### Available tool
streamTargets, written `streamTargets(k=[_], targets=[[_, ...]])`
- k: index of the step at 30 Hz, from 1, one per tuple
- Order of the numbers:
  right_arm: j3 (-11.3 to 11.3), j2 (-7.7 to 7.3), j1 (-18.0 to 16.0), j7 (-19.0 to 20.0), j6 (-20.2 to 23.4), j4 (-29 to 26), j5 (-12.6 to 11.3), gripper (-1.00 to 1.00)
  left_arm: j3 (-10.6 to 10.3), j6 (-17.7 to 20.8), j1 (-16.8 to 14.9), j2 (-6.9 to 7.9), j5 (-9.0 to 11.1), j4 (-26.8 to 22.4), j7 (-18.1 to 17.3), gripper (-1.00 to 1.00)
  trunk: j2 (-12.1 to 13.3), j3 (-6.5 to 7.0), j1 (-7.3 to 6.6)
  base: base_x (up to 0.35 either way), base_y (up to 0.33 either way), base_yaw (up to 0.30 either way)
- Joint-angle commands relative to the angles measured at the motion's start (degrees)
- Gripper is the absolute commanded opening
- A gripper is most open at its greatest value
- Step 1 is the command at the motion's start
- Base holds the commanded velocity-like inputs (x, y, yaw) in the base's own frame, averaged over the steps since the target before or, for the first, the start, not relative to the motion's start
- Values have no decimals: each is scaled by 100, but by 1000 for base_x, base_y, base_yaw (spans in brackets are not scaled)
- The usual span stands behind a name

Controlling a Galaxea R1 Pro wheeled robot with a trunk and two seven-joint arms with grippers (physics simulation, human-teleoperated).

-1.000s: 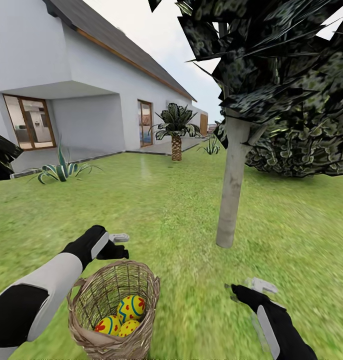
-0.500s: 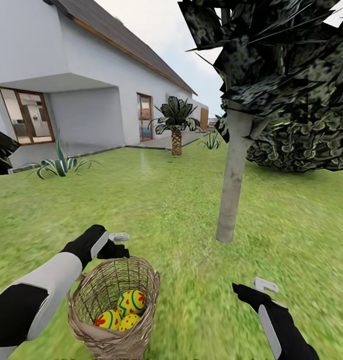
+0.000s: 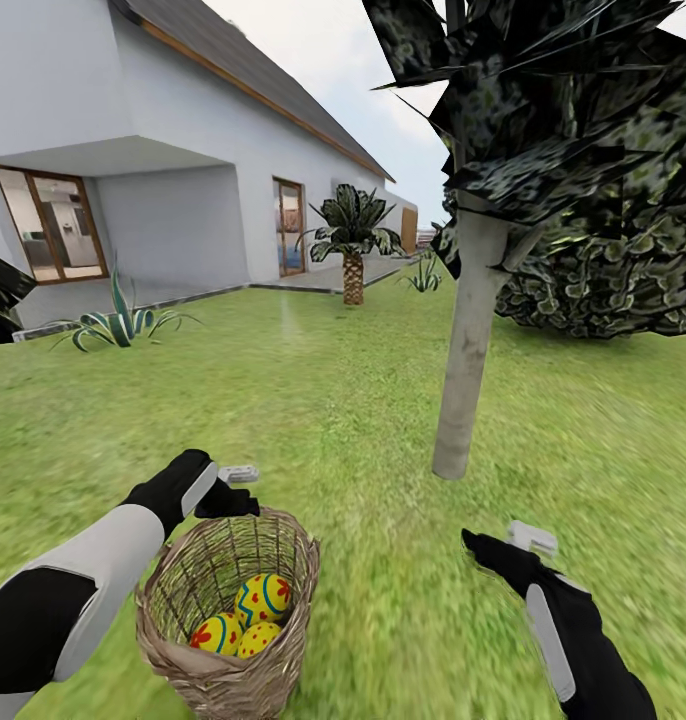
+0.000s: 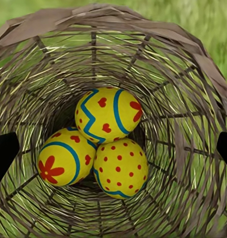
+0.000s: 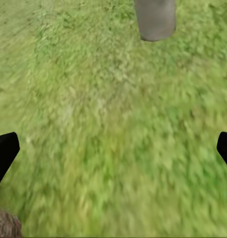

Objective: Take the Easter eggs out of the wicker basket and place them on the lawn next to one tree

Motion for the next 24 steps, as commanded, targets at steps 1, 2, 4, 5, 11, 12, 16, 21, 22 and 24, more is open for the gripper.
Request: streamTargets(k=[1, 2, 4, 5, 11, 12, 16, 21, 22, 24], targets=[[-27, 10, 11, 34, 244, -246, -101, 100, -40, 16, -3, 6, 2, -7, -27, 100, -2, -7, -1, 0, 0, 0], [-32, 13, 20, 44, 476, -488, -212, 100, -40, 16, -3, 5, 2, -7, -27, 100, -2, -7, -1, 0, 0, 0], [-46, 16, 34, 61, 963, -960, -478, 100, -40, 16, -3, 8, 2, -7, -30, 100, -5, -51, 4, 0, 0, 0], [-64, 12, 39, 79, 1389, -1299, -802, 100, -40, 16, -3, 12, 2, -7, -33, 100, -6, -73, 7, 0, 0, 0], [-180, -63, 30, 95, 2139, -1751, -2280, 100, -39, 16, -3, 7, 2, -7, -36, 100, -14, -206, 22, 0, 0, 0], [-190, -84, 29, 94, 2183, -1777, -2454, 100, -39, 16, -3, 8, 2, -7, -36, 100, -16, -228, 25, 0, 0, 0], [-206, -228, 31, 99, 2376, -1845, -2965, 100, -39, 16, -3, 14, 2, -7, -36, 100, -21, -317, 35, 0, 0, 0], [-245, -302, 33, 114, 2675, -1872, -3200, 100, -39, 16, -3, 13, 2, -1, -47, 100, -28, -427, 48, 0, 0, 0], [-252, -307, 33, 115, 2703, -1874, -3238, 100, -39, 16, -3, 12, 2, 0, -60, 100, -29, -450, 51, 0, 0, 0], [-261, -316, 20, 116, 2761, -1877, -3371, 100, -44, 16, -3, 15, 2, 1, -119, 100, -32, -494, 56, 0, 0, 0]])
